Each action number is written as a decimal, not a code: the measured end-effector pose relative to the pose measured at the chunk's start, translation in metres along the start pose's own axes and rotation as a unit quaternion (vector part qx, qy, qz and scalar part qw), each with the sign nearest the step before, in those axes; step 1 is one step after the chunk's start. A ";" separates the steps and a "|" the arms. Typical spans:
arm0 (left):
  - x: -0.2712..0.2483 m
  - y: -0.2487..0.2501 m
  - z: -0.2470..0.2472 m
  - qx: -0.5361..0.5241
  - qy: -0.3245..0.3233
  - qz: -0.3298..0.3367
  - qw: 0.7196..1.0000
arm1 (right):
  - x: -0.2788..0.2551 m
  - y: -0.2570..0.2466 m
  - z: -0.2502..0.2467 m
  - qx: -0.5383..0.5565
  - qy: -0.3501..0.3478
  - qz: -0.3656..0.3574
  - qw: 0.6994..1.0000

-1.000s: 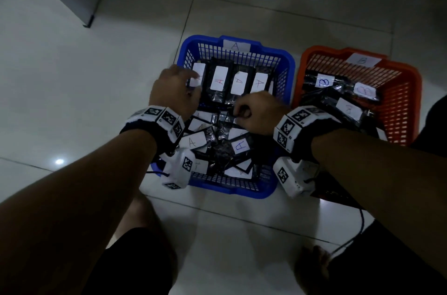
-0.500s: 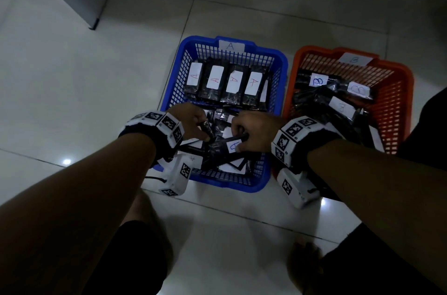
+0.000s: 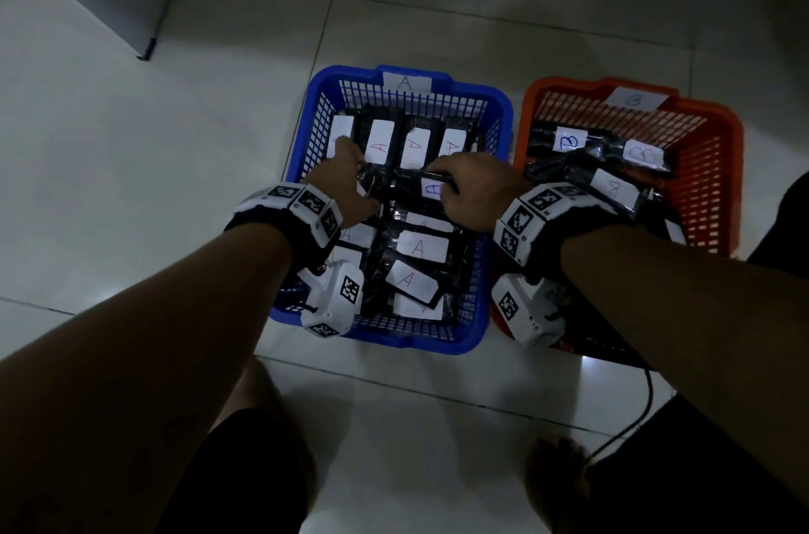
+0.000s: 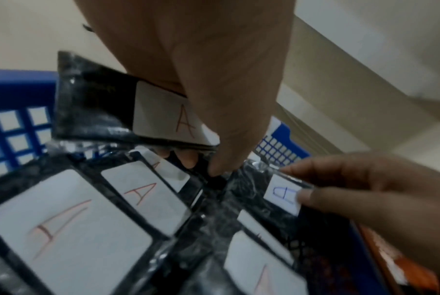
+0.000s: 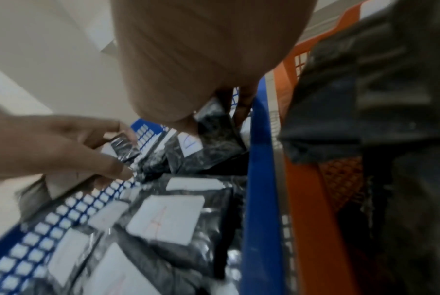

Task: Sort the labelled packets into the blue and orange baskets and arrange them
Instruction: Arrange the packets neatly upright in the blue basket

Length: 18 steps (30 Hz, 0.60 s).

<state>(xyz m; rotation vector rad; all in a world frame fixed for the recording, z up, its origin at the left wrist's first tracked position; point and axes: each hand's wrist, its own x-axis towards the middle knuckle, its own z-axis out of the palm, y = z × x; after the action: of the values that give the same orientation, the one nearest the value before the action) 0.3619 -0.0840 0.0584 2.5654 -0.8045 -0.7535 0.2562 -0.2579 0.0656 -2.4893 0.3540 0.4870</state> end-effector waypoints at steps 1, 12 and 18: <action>0.000 0.000 0.000 0.019 -0.001 0.011 1.000 | 0.000 0.001 0.002 -0.002 0.006 0.005 1.000; 0.002 -0.007 -0.007 0.039 -0.029 0.028 0.998 | 0.001 0.008 0.020 -0.047 0.013 -0.013 0.999; -0.001 -0.011 -0.005 0.035 -0.029 0.009 0.999 | 0.006 0.008 0.021 0.026 0.077 -0.018 0.997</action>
<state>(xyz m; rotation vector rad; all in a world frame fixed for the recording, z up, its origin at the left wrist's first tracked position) 0.3688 -0.0739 0.0576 2.6050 -0.8843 -0.8104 0.2538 -0.2532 0.0432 -2.4854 0.3758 0.2673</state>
